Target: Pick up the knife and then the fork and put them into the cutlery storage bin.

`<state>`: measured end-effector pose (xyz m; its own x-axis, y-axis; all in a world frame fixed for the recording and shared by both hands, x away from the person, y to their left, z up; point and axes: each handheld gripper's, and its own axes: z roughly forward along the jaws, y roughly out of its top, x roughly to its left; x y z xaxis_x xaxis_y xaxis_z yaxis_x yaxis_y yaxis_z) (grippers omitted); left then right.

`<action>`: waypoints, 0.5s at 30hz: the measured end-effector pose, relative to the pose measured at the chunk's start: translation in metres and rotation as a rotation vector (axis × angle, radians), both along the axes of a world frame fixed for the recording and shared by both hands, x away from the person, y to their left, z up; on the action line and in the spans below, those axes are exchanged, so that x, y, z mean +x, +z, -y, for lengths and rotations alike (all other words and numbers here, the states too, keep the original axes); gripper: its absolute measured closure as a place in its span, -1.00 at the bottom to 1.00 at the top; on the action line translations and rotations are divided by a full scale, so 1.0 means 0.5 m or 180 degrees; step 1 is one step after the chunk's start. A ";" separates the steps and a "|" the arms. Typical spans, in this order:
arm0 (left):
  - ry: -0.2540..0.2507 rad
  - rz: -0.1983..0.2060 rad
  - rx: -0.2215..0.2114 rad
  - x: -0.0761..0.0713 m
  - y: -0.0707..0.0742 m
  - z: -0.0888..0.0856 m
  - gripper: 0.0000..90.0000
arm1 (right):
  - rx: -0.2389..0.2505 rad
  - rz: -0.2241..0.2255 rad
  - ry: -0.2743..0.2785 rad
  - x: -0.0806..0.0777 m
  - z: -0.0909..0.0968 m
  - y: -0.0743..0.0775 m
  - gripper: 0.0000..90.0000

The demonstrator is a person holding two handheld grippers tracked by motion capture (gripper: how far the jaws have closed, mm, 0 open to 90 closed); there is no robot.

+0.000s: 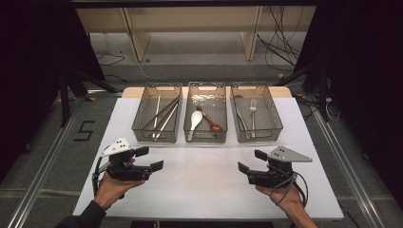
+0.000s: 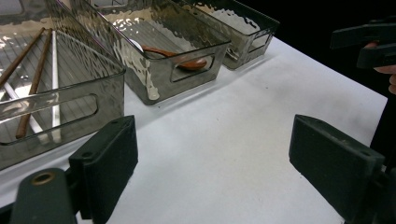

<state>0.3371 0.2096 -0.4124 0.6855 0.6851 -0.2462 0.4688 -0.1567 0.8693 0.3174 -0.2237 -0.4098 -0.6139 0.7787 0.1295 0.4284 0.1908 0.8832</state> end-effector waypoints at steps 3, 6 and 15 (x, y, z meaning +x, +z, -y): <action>0.0001 0.0010 0.0002 -0.001 0.000 0.001 -0.67 | 0.0008 -0.0005 -0.0013 -0.001 0.003 0.000 -0.47; 0.0017 0.0014 -0.0010 0.000 0.000 -0.002 -0.67 | 0.0015 0.0003 0.0005 0.000 0.001 0.000 -0.47; 0.0022 0.0019 -0.0010 0.000 0.000 -0.002 -0.67 | 0.0007 0.0000 0.0011 0.001 -0.002 0.000 -0.47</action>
